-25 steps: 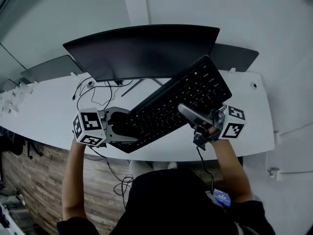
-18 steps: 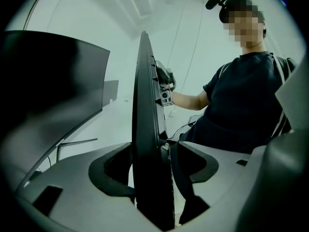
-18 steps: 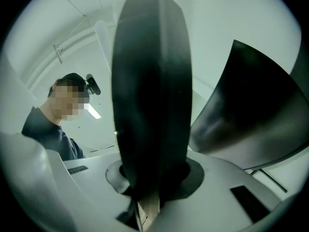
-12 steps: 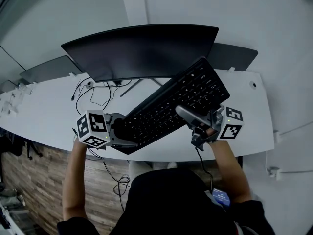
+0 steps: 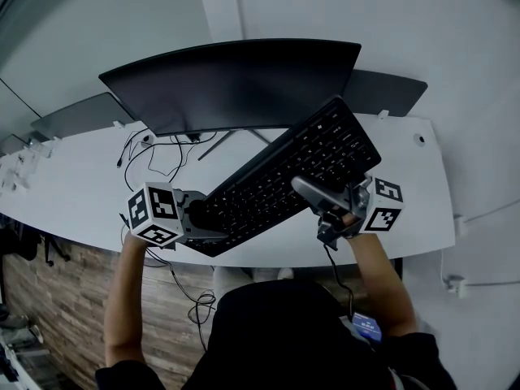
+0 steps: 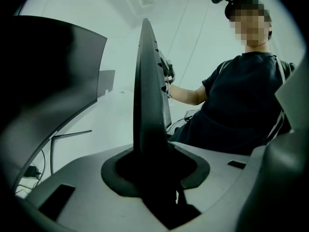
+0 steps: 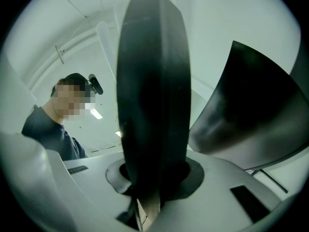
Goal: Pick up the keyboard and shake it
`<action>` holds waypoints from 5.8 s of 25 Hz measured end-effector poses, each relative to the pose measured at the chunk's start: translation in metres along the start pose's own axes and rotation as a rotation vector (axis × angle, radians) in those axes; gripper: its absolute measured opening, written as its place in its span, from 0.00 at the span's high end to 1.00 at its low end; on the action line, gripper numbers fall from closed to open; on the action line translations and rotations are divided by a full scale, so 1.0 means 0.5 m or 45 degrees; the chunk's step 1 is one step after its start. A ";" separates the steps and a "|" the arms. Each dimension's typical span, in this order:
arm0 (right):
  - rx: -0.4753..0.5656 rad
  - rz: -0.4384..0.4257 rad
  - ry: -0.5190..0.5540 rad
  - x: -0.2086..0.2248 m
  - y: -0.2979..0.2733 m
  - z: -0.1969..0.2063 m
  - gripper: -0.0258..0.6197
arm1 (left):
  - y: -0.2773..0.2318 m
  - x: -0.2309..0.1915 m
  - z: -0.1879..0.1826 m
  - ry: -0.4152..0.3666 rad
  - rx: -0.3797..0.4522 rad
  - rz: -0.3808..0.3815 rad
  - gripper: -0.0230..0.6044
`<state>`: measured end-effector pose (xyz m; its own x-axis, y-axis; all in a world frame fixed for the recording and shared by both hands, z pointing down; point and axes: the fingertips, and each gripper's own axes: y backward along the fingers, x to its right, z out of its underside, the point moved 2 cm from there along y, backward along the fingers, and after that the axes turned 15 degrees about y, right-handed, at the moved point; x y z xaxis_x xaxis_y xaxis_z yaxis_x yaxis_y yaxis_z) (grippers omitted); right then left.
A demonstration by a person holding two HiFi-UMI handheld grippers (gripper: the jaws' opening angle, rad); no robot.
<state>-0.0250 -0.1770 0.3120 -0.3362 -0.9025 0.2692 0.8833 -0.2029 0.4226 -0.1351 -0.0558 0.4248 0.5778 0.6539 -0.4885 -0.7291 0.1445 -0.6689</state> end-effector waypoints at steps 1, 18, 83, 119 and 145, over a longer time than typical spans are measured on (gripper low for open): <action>0.003 -0.003 0.005 -0.001 0.000 0.000 0.83 | 0.001 0.001 0.000 -0.003 -0.001 0.003 0.72; 0.063 0.008 0.031 0.006 0.007 -0.004 0.77 | 0.018 -0.001 -0.007 -0.100 -0.011 -0.145 0.80; -0.788 0.323 1.202 -0.022 0.017 -0.102 0.61 | 0.141 -0.147 0.005 -0.224 -0.194 -0.850 0.81; -1.659 -0.176 1.646 -0.019 -0.140 0.138 0.61 | 0.162 -0.135 -0.006 -0.501 -0.478 -1.201 0.81; -1.933 -0.190 1.649 0.030 -0.118 0.223 0.78 | 0.149 -0.115 -0.010 -0.558 -0.548 -1.244 0.81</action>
<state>-0.1187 -0.1364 0.3876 -0.6423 -0.3980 -0.6550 0.6146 0.2432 -0.7504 -0.2209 -0.0864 0.4005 0.5883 0.6167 0.5230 0.1933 0.5208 -0.8315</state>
